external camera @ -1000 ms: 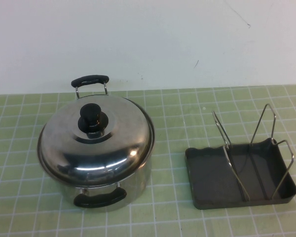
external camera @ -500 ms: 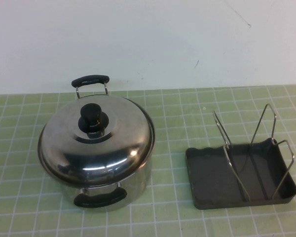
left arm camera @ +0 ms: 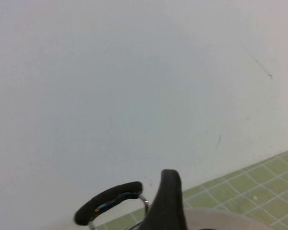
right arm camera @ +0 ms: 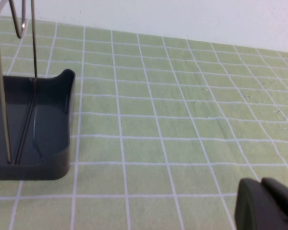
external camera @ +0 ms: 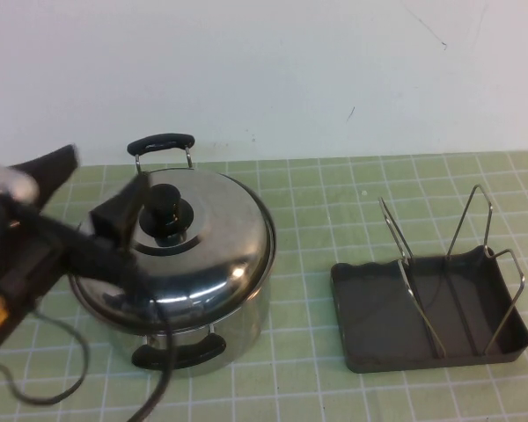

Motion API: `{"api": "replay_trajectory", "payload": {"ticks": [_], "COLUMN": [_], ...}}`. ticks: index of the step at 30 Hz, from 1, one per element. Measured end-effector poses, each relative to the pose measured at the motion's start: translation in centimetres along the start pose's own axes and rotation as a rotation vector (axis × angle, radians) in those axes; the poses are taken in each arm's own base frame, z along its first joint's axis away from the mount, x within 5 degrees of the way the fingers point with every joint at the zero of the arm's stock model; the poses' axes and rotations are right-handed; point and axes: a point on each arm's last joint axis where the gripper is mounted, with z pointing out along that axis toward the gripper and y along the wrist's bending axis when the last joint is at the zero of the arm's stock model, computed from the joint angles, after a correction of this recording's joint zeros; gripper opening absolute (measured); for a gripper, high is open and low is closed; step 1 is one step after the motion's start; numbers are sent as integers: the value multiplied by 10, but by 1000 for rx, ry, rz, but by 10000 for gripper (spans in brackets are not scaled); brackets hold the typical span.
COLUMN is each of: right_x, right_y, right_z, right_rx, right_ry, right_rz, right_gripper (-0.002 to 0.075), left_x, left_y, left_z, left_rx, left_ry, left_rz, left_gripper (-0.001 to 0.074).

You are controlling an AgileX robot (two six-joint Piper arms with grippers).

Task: Put pot lid on rack
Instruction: Open the pot

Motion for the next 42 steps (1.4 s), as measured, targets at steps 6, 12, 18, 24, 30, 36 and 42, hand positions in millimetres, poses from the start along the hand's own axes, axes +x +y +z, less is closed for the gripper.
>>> {"api": "replay_trajectory", "payload": {"ticks": [6, 12, 18, 24, 30, 36, 42], "right_x": [0, 0, 0, 0, 0, -3, -5], "right_y": [0, 0, 0, 0, -2, 1, 5], "right_z": [0, 0, 0, 0, 0, 0, 0], "right_rx": [0, 0, 0, 0, 18, -16, -56], "right_ry": [0, 0, 0, 0, 0, -34, -50], "right_rz": [0, 0, 0, 0, -69, 42, 161], "right_gripper": [-1, -1, -1, -1, -1, -1, -1], "left_x": [25, 56, 73, 83, 82, 81, 77], "left_y": [-6, -4, -2, 1, 2, 3, 5], "left_z": [35, 55, 67, 72, 72, 73, 81], "left_rx": [82, 94, 92, 77, 63, 44, 26], "left_ry": [23, 46, 15, 9, -7, 12, 48], "left_rz": [-24, -89, -136, -162, -169, -173, -158], "left_gripper": [580, 549, 442, 330, 330, 330, 330]}}
